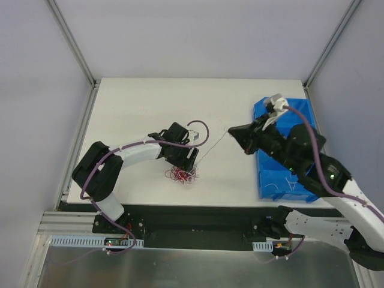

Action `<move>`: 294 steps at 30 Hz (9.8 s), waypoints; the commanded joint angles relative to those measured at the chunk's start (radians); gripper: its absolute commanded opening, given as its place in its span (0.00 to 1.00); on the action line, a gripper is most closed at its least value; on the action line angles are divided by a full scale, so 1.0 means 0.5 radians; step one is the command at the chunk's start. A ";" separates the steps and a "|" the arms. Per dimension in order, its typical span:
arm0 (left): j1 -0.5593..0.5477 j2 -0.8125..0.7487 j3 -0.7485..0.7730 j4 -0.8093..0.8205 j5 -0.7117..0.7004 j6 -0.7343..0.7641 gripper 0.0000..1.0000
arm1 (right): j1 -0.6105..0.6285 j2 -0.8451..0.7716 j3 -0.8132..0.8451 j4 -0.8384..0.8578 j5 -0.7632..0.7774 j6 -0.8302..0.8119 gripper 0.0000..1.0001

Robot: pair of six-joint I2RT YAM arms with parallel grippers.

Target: Untangle the cables

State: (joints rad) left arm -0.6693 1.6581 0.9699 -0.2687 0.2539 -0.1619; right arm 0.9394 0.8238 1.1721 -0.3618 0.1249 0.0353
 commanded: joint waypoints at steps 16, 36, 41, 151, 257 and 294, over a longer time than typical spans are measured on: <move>-0.014 0.010 0.061 -0.137 -0.406 0.177 0.70 | -0.081 0.739 2.260 -0.675 0.235 -0.598 0.00; -0.014 -1.129 0.425 -0.162 -0.557 0.125 0.99 | -0.084 -0.196 0.494 -0.920 0.995 -0.139 0.00; -0.014 -1.120 0.607 -0.086 -0.456 0.167 0.99 | -0.090 -0.258 0.469 -1.374 1.538 0.150 0.00; -0.165 -1.086 0.036 0.249 -0.677 0.272 0.91 | -0.026 1.528 -0.715 0.806 -0.124 0.908 0.10; -0.155 -1.110 0.005 0.639 1.259 0.269 0.00 | -0.050 0.353 0.233 -0.684 1.105 0.285 0.00; -0.202 -1.248 -0.041 0.482 0.327 0.376 0.87 | -0.458 -0.439 -0.353 -2.006 1.717 1.293 0.00</move>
State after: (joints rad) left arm -0.7605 1.0401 0.9398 -0.0422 0.4442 0.0185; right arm 0.7673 0.5873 1.0439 -1.2213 0.9463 0.4858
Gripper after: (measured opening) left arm 0.864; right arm 0.007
